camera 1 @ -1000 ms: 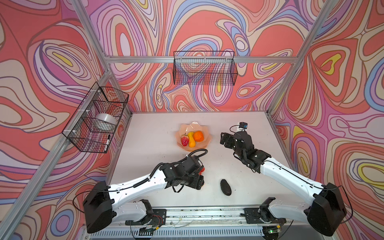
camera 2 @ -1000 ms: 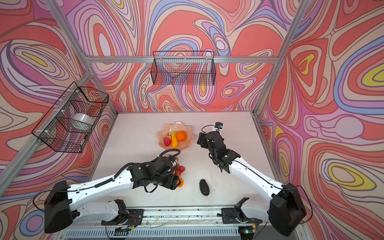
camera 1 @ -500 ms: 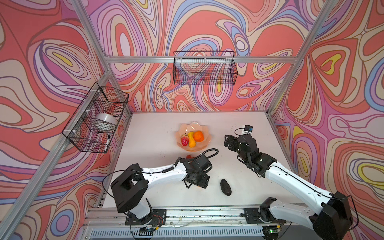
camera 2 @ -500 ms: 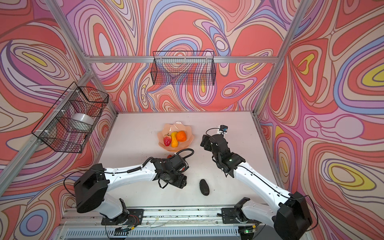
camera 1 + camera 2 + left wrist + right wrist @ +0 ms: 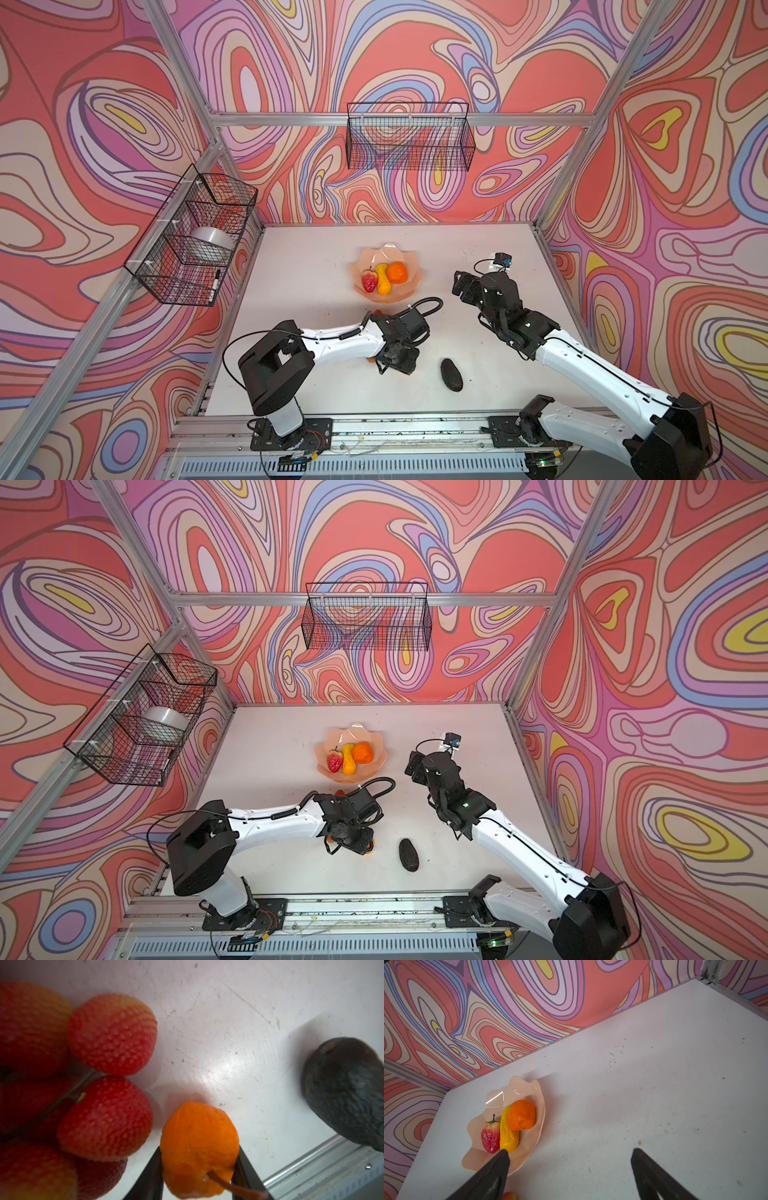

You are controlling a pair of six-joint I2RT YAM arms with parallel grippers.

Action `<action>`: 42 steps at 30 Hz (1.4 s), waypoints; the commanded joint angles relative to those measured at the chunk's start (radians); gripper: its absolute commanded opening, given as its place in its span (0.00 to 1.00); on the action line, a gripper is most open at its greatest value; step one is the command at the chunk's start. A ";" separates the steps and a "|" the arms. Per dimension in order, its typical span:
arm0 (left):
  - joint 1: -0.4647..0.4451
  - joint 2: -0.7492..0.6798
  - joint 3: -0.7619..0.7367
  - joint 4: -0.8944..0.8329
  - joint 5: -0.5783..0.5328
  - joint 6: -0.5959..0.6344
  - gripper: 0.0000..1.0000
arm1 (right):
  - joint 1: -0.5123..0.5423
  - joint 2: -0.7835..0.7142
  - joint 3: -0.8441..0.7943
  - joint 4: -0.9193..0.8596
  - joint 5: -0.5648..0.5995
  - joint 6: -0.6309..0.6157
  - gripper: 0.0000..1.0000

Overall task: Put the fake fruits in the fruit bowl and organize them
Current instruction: 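Place the tangerine in the bowl beside the orange with the left gripper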

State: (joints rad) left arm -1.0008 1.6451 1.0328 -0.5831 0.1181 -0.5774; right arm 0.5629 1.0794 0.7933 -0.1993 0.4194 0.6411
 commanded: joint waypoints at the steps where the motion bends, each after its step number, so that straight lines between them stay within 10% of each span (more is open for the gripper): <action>1: 0.005 -0.137 0.070 -0.058 -0.074 0.057 0.39 | -0.006 -0.022 -0.013 -0.019 0.027 -0.003 0.96; 8: 0.170 -0.157 0.260 -0.067 -0.070 0.172 0.39 | -0.006 -0.015 0.012 -0.047 0.025 -0.021 0.96; 20: 0.389 0.235 0.544 -0.012 -0.027 0.255 0.38 | -0.007 -0.105 0.009 -0.176 0.016 -0.006 0.96; 29: 0.419 0.396 0.590 0.005 -0.037 0.247 0.39 | -0.006 -0.134 0.020 -0.274 -0.002 -0.017 0.96; 42: 0.435 0.339 0.584 0.032 0.003 0.205 0.68 | -0.004 0.020 0.072 -0.485 -0.263 -0.061 0.90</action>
State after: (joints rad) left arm -0.5774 2.0651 1.6096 -0.5751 0.1009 -0.3565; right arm 0.5613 1.0702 0.8520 -0.6029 0.2665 0.5964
